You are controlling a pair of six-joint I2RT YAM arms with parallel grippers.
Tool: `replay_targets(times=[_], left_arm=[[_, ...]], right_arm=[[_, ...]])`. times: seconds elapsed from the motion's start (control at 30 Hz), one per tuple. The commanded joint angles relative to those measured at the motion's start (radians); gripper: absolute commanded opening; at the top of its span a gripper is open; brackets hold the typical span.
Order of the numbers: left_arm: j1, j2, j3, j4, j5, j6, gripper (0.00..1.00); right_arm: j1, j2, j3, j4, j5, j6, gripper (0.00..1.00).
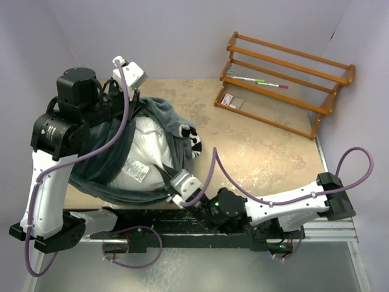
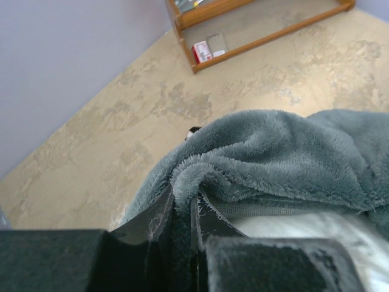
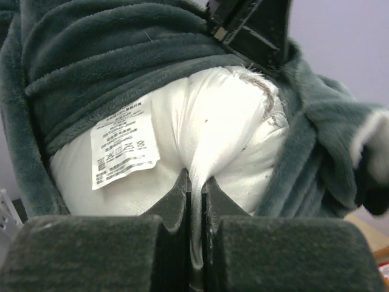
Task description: Remove the pillowcase from the pillow
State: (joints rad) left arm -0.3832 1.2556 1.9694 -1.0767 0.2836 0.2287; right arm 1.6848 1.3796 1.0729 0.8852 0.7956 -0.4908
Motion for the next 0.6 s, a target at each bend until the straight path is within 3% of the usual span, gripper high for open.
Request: replay_targets(times=[0.0, 0.27, 0.37, 0.47, 0.5, 0.57], left_arm=[[0.040, 0.053, -0.081, 0.291, -0.401, 0.114, 0.00], [0.050, 0.075, -0.141, 0.228, -0.506, 0.157, 0.00], [0.052, 0.079, -0.146, 0.178, -0.468, 0.178, 0.00], [0.052, 0.075, -0.099, 0.151, -0.409, 0.185, 0.01], [0.051, 0.081, -0.052, 0.142, -0.385, 0.184, 0.17], [0.053, 0.094, 0.086, 0.136, -0.331, 0.178, 0.62]], right_arm=[[0.106, -0.114, -0.112, 0.187, 0.032, -0.028, 0.00], [0.105, -0.256, -0.279, 0.540, 0.115, -0.158, 0.00], [0.091, -0.279, -0.297, 0.658, 0.079, -0.202, 0.00], [0.012, -0.271, -0.256, 0.650, 0.063, -0.194, 0.00], [-0.047, -0.269, -0.236, 0.616, 0.050, -0.171, 0.00], [-0.154, -0.264, -0.168, 0.438, 0.022, -0.074, 0.00]])
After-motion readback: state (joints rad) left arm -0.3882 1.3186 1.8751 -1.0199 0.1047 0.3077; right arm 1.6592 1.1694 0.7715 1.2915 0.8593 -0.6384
